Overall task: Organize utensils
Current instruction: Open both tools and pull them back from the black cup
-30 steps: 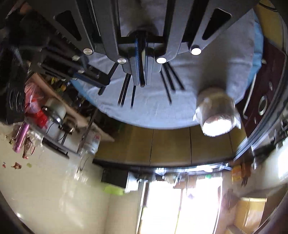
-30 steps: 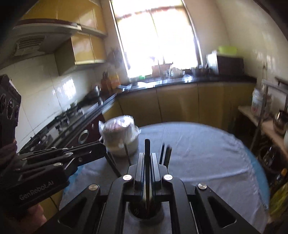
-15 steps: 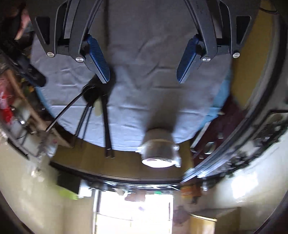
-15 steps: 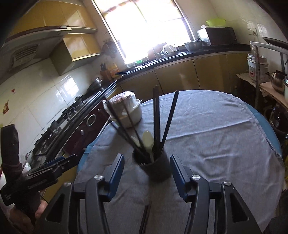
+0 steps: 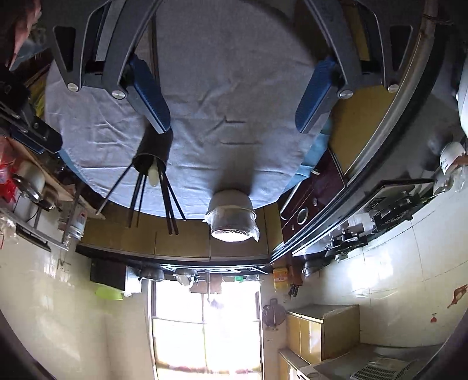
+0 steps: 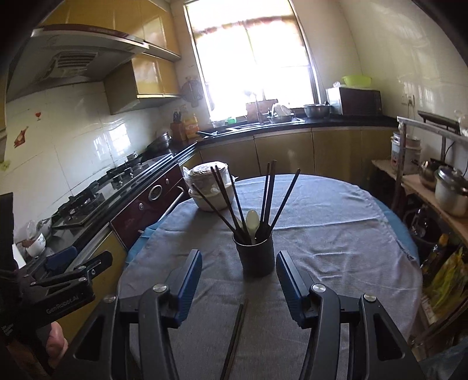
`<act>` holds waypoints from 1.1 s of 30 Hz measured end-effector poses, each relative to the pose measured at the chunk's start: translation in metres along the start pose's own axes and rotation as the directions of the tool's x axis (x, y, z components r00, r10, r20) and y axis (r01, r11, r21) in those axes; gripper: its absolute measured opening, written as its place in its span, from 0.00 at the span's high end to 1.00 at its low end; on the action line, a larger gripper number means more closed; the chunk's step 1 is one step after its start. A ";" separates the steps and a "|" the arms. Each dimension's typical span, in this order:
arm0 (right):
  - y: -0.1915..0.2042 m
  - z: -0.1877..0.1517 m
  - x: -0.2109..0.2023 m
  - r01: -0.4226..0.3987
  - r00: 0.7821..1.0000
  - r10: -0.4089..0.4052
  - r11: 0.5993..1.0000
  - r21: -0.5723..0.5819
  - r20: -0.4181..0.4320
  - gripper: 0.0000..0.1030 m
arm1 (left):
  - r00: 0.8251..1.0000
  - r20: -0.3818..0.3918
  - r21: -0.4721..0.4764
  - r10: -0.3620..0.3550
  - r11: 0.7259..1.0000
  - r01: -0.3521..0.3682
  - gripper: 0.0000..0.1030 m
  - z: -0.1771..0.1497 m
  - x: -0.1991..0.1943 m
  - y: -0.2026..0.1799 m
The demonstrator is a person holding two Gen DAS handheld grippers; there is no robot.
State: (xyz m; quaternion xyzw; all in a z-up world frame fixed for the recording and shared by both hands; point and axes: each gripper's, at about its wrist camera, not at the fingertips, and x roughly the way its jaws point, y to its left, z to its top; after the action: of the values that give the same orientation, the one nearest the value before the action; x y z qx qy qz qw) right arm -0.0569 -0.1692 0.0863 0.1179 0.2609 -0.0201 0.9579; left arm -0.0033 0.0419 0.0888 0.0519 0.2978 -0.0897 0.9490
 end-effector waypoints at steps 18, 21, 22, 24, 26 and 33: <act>0.026 -0.025 -0.019 0.021 0.999 -0.022 0.999 -0.039 -0.028 0.46 | 1.000 0.012 0.009 -0.004 1.000 0.004 0.15 -0.017 -0.023 0.012; 0.026 -0.025 -0.016 0.026 0.999 -0.027 0.999 -0.034 -0.024 0.46 | 1.000 0.007 0.014 -0.014 1.000 0.014 0.15 -0.015 -0.020 0.010; 0.025 -0.024 -0.016 0.029 0.999 -0.030 0.999 -0.031 -0.021 0.46 | 1.000 0.007 0.016 -0.013 1.000 0.013 0.15 -0.015 -0.020 0.010; 0.026 -0.024 -0.015 0.039 0.999 -0.039 0.999 -0.029 -0.012 0.46 | 1.000 0.007 0.020 -0.008 1.000 0.008 0.15 -0.014 -0.020 0.010; 0.027 -0.022 -0.015 0.048 0.999 -0.048 0.998 -0.033 -0.008 0.46 | 1.000 0.010 0.022 -0.002 1.000 0.001 0.15 -0.013 -0.019 0.009; 0.028 -0.023 -0.015 0.059 0.998 -0.060 0.998 -0.024 -0.009 0.46 | 1.000 0.002 0.029 -0.006 1.000 0.006 0.15 -0.012 -0.019 0.008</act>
State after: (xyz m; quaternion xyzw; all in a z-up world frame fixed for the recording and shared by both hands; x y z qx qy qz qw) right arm -0.0782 -0.1369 0.0809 0.0991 0.2692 -0.0450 0.9569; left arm -0.0235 0.0541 0.0902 0.0644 0.2957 -0.0970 0.9482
